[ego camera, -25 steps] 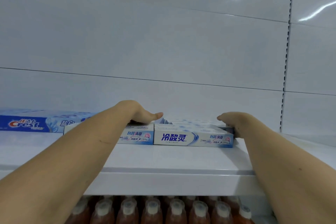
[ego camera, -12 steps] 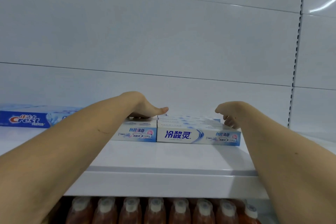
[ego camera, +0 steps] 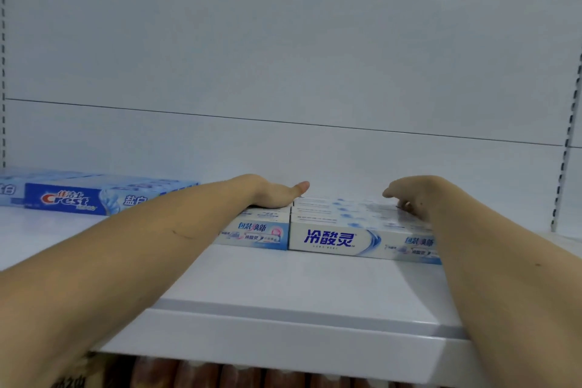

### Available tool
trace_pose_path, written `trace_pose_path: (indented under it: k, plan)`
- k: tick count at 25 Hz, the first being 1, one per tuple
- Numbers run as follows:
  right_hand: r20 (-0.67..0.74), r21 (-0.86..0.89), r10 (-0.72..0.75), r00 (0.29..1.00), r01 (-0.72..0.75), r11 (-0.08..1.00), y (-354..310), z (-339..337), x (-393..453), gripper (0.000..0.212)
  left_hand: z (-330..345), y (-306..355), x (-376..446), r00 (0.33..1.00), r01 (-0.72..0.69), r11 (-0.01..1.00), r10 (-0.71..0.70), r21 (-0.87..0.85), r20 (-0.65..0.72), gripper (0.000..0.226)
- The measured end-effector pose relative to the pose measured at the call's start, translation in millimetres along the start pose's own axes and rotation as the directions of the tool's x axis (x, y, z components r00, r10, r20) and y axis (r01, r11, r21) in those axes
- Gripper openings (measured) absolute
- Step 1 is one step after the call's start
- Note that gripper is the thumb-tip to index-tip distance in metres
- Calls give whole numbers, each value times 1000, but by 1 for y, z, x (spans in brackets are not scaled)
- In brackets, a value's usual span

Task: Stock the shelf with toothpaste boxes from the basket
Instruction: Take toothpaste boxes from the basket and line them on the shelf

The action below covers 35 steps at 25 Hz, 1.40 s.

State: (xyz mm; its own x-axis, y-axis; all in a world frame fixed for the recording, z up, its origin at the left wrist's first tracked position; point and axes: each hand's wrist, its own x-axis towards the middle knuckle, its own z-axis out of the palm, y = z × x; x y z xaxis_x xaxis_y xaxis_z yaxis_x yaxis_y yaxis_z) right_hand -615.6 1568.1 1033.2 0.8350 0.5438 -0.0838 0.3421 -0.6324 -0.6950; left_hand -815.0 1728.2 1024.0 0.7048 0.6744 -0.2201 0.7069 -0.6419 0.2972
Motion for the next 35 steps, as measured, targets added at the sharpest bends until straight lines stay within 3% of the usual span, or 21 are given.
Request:
trace_pose_path:
  k: [8,11,15,19,21,23,30,35]
  plan:
    - [47,-61,10,999,-7,998,1,0,4,38,-3,-2,12,999,48,998,-48,30,4,99]
    - [16,-183,-20,1000,22,983,-5,8,-7,38,-3,-4,14,999,44,996,-42,75,-23,108]
    - [-182,-366,-202,962,124,922,-27,22,-23,58,-11,-9,9,987,-83,988,100,130,-127,125]
    - [-208,-402,-466,860,359,842,-44,32,-65,59,-25,-24,-20,942,-160,987,155,6,-298,116]
    - [-198,-361,-516,833,427,829,-47,39,-88,61,-26,-35,-42,933,-148,989,128,-32,-337,123]
    - [-159,-317,-536,829,471,823,-42,44,-113,65,-13,-36,-72,920,-150,985,106,-89,-377,112]
    - [-195,109,-652,733,676,729,-5,66,-218,58,45,-32,-193,827,-402,855,186,-328,-530,84]
    - [-464,416,-675,574,814,406,45,112,-319,41,126,-64,-271,561,-739,586,261,-333,-785,67]
